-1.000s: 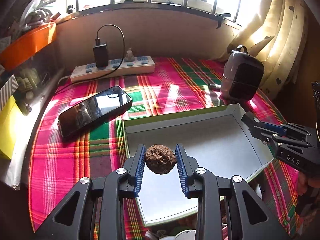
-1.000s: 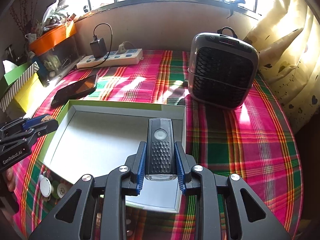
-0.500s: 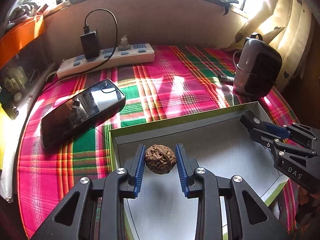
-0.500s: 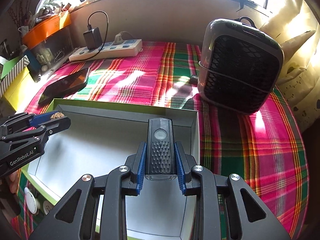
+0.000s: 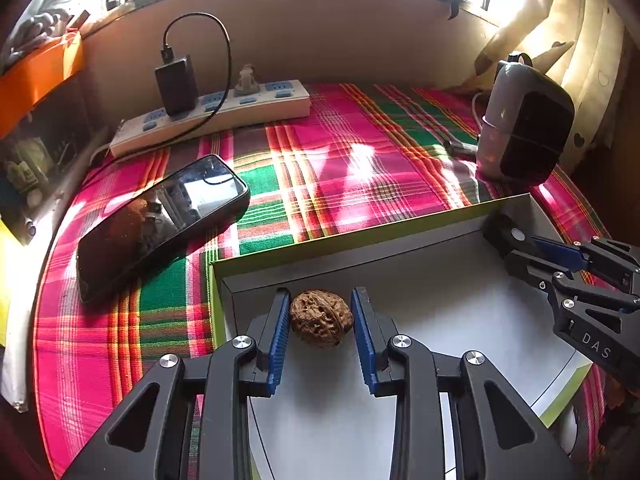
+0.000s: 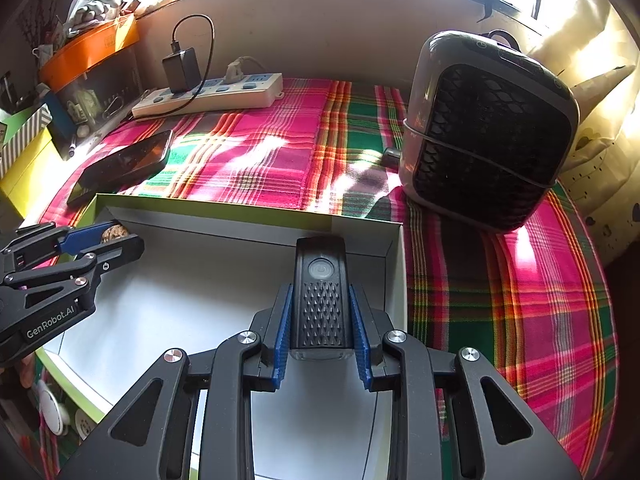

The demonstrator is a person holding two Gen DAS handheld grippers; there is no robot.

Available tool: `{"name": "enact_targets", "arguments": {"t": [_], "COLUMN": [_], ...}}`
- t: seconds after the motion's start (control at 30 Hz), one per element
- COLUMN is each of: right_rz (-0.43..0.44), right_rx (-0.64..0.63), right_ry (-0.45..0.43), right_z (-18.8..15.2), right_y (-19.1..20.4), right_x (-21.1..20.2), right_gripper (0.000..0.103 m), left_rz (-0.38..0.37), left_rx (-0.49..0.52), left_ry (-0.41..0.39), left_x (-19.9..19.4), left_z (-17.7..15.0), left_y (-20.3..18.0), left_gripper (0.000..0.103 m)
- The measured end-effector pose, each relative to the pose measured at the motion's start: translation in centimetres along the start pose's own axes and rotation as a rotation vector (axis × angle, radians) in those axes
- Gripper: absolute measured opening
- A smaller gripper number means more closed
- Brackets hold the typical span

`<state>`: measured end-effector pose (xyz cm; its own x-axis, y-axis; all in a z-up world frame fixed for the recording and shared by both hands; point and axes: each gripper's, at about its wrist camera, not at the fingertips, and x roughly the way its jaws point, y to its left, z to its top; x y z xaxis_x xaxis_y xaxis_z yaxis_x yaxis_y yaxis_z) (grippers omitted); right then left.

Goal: Organize objects
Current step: 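Open the left tool to drop the walnut while the right tool releases the grid device into the box, then withdraw both open tools from the box back toward the remaining objects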

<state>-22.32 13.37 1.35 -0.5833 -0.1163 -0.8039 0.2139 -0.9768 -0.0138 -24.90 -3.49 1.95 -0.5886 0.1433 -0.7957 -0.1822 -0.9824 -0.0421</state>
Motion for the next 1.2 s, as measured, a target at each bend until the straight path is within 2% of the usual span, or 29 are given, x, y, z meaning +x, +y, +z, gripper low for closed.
{"name": "enact_targets", "arguments": {"t": [0.6,0.8,0.97,1.2], "right_rz": [-0.009,-0.013,0.002,0.012], "right_rx": [-0.007,0.000,0.003,0.003], "right_ry": [0.008,0.011,-0.001,-0.025], "right_z": [-0.2,-0.3,-0.3,-0.3], "right_y": [0.5,0.6,0.8,1.1], "right_x": [0.3,0.3,0.0,-1.1], "right_gripper": [0.028,0.029,0.041,0.042], "left_rz": [0.017,-0.002,-0.015,-0.013], "left_rx": [0.016,0.007,-0.008,-0.023], "left_ry": [0.003,0.005,0.011,-0.011], "left_x": [0.1,0.0,-0.1,-1.4], "left_z": [0.0,0.0,0.0,-0.1], "left_y": [-0.2,-0.3,-0.2,0.3], "left_gripper": [0.029,0.035,0.038,0.042]}}
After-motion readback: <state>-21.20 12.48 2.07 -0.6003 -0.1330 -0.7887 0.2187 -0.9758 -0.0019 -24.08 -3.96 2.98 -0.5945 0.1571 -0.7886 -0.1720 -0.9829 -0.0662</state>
